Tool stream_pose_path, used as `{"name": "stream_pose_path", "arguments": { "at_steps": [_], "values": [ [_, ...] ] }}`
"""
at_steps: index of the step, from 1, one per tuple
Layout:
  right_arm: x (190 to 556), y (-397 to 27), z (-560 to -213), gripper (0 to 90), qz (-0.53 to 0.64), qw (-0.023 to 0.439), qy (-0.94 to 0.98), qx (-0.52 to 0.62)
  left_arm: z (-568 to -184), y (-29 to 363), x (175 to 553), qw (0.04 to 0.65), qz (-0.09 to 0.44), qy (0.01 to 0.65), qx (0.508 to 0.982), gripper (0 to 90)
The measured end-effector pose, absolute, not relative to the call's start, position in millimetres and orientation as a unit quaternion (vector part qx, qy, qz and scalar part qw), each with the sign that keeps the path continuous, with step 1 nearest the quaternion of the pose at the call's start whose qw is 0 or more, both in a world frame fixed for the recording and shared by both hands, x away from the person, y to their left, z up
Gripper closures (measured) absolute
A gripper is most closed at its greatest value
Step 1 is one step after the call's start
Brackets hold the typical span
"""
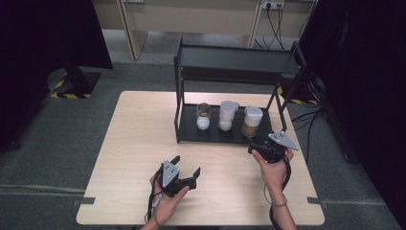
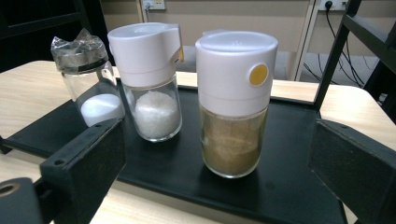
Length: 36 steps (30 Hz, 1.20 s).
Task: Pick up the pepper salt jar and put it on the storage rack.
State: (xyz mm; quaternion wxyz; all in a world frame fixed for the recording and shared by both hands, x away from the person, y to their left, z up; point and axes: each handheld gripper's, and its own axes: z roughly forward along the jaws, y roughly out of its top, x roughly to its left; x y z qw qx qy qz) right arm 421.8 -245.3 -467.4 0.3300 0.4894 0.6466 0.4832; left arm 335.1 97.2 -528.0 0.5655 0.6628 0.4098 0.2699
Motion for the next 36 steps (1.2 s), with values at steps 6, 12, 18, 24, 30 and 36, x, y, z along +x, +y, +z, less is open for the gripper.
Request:
{"name": "stream_pose_path", "arguments": {
  "at_steps": [6, 12, 18, 24, 30, 36],
  "values": [
    [414, -245, -469, 4.4, 0.487, 0.327, 0.646, 0.488, -528, 97, 335, 0.565, 0.270, 0.410, 0.663, 9.2],
    [408, -246, -471, 4.4, 0.491, 0.327, 0.645, 0.486, -528, 97, 335, 0.566, 0.270, 0.410, 0.663, 9.2],
    [401, -248, -475, 4.4, 0.492, 0.327, 0.644, 0.485, -528, 97, 335, 0.566, 0.271, 0.409, 0.663, 9.3],
    [395, -250, -478, 4.4, 0.492, 0.325, 0.645, 0.486, -528, 97, 335, 0.566, 0.271, 0.408, 0.663, 9.3],
    [388, -253, -481, 4.3, 0.492, 0.325, 0.645, 0.486, -528, 97, 335, 0.566, 0.270, 0.408, 0.663, 9.4],
    [381, -254, -483, 4.3, 0.493, 0.325, 0.647, 0.483, -528, 97, 335, 0.566, 0.270, 0.409, 0.663, 9.4]
  ]
}}
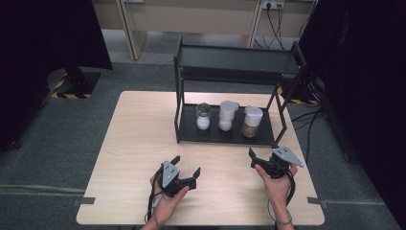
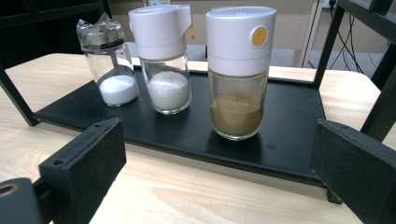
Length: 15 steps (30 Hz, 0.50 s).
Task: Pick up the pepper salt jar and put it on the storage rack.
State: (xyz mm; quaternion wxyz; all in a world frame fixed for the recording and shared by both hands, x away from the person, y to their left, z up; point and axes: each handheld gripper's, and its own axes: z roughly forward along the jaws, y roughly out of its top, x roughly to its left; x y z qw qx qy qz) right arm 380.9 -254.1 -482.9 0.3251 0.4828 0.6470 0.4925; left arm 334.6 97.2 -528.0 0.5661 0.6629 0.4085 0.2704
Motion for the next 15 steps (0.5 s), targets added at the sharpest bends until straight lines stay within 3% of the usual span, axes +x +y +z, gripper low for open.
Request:
{"name": "stream_pose_path", "arguments": {
  "at_steps": [15],
  "values": [
    [368, -254, -487, 4.5, 0.495, 0.323, 0.653, 0.474, -528, 97, 335, 0.567, 0.270, 0.409, 0.662, 9.4]
  ]
}}
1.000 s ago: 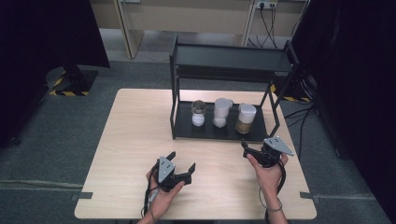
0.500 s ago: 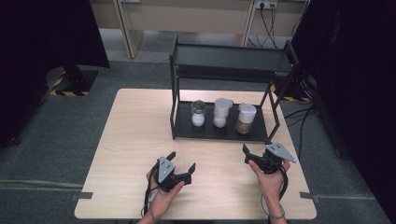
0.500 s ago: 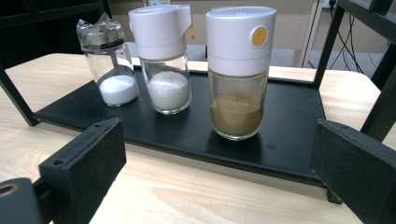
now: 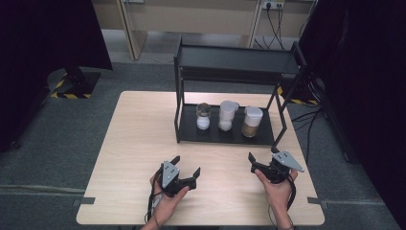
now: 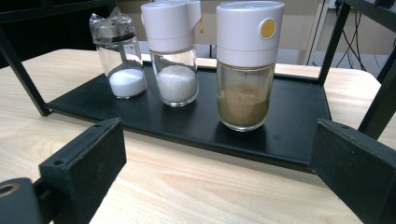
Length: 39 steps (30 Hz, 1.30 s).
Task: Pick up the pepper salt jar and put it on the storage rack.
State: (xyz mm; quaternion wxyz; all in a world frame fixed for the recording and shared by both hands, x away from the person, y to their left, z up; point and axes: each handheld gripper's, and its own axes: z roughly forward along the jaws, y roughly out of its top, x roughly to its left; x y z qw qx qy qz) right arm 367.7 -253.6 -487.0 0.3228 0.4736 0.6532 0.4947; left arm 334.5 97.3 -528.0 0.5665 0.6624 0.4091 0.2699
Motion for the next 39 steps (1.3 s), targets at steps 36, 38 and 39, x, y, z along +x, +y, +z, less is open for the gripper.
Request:
{"name": "stream_pose_path", "arguments": {
  "at_steps": [36, 38, 39],
  "values": [
    [336, -268, -496, 4.5, 0.502, 0.315, 0.655, 0.469, -528, 97, 334, 0.566, 0.270, 0.409, 0.663, 9.4],
    [335, -269, -496, 4.5, 0.502, 0.315, 0.655, 0.469, -528, 97, 334, 0.566, 0.270, 0.409, 0.663, 9.4],
    [334, -269, -496, 4.5, 0.502, 0.315, 0.655, 0.468, -528, 97, 334, 0.566, 0.270, 0.409, 0.663, 9.4]
  ]
}}
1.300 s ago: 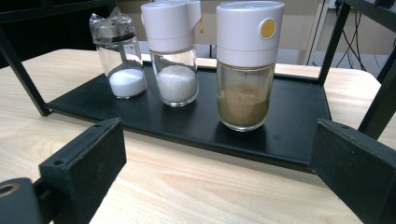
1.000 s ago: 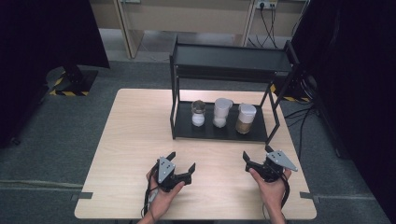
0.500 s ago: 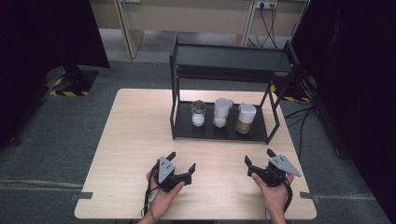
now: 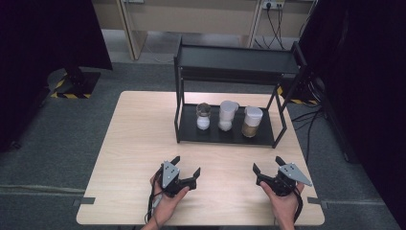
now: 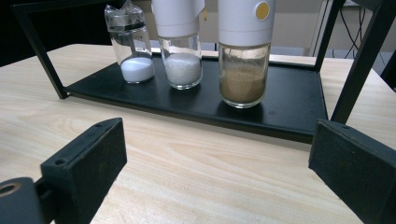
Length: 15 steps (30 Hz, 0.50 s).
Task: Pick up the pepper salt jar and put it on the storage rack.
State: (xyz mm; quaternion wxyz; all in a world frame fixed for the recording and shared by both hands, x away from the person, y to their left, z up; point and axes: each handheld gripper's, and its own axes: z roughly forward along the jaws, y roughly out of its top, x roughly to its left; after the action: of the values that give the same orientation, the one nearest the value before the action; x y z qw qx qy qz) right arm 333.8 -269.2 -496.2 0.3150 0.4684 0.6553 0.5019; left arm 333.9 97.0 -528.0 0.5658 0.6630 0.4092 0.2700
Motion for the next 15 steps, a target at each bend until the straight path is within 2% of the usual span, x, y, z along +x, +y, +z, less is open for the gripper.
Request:
{"name": "stream_pose_path", "arguments": {
  "at_steps": [15],
  "values": [
    [324.8, -276.0, -499.6, 4.5, 0.500, 0.319, 0.655, 0.468, -528.0, 97.0, 333.8, 0.566, 0.270, 0.409, 0.663, 9.4]
  ]
}}
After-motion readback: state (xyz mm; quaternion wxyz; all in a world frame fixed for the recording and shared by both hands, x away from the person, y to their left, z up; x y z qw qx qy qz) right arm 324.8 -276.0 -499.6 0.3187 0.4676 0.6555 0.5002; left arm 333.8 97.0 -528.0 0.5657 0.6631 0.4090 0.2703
